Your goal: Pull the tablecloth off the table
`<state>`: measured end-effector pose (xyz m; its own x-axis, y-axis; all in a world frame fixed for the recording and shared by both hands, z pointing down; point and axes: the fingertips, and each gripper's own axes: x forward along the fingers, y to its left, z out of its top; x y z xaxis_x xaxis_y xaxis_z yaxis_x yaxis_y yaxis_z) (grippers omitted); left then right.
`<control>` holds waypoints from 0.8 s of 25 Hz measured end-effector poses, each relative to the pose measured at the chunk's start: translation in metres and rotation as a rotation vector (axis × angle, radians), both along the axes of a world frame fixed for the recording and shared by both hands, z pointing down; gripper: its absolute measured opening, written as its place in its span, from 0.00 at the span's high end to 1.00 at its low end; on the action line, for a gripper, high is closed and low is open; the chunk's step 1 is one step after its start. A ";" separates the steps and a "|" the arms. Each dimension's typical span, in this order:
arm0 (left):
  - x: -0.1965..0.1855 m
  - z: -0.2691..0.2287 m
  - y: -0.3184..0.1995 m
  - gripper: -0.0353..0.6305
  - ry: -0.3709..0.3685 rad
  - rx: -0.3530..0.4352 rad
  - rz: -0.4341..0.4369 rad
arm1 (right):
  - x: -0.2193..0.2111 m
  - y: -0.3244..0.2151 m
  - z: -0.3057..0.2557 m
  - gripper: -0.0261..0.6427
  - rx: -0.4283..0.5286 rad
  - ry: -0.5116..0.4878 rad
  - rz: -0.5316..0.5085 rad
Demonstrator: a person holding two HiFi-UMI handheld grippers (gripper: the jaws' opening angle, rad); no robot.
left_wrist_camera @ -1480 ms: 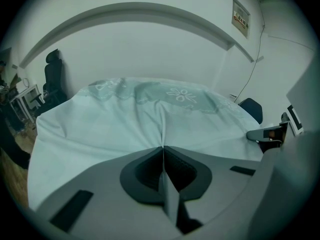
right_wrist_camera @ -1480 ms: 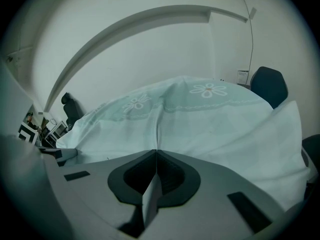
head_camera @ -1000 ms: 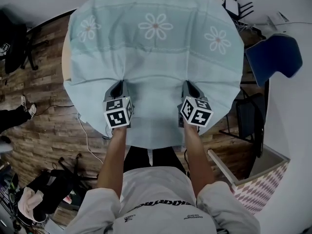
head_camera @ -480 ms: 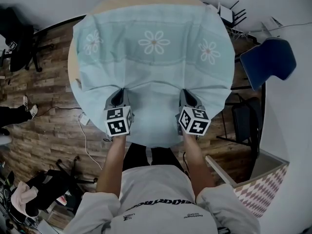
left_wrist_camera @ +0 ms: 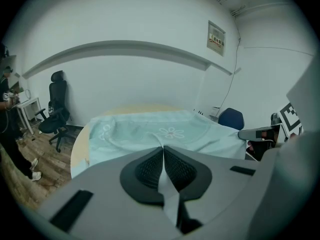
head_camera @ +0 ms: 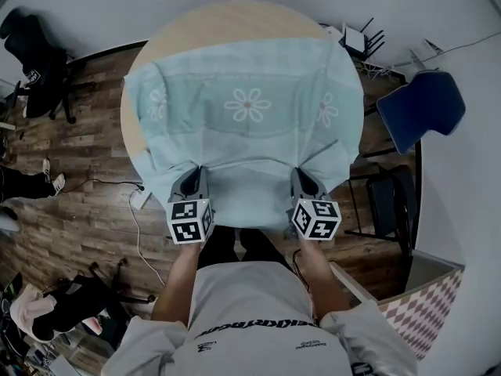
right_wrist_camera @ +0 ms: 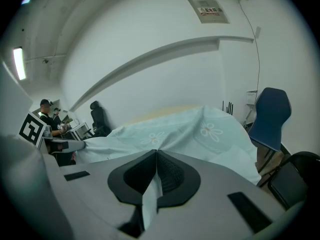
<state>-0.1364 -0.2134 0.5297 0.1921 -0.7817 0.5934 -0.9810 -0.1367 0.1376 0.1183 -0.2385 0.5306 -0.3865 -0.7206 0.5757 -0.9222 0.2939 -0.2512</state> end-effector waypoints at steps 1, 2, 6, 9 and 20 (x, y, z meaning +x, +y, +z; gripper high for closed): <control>0.002 -0.006 0.005 0.92 -0.001 0.009 0.003 | 0.003 0.006 -0.006 0.91 0.008 0.001 -0.008; 0.004 -0.013 0.011 0.92 -0.002 0.018 0.006 | 0.005 0.012 -0.011 0.91 0.016 0.003 -0.018; 0.012 -0.038 0.035 0.92 -0.007 0.052 0.020 | 0.012 0.039 -0.033 0.91 0.044 0.004 -0.069; 0.016 -0.059 0.055 0.92 -0.011 0.084 0.024 | 0.015 0.062 -0.052 0.91 0.074 0.005 -0.104; 0.029 -0.134 0.116 0.92 -0.014 0.203 0.030 | 0.025 0.127 -0.117 0.91 0.169 -0.082 -0.128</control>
<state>-0.1072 -0.0970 0.3953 0.2101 -0.8794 0.4273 -0.9777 -0.1895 0.0905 0.1436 -0.1113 0.4136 -0.5217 -0.7460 0.4139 -0.8531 0.4519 -0.2609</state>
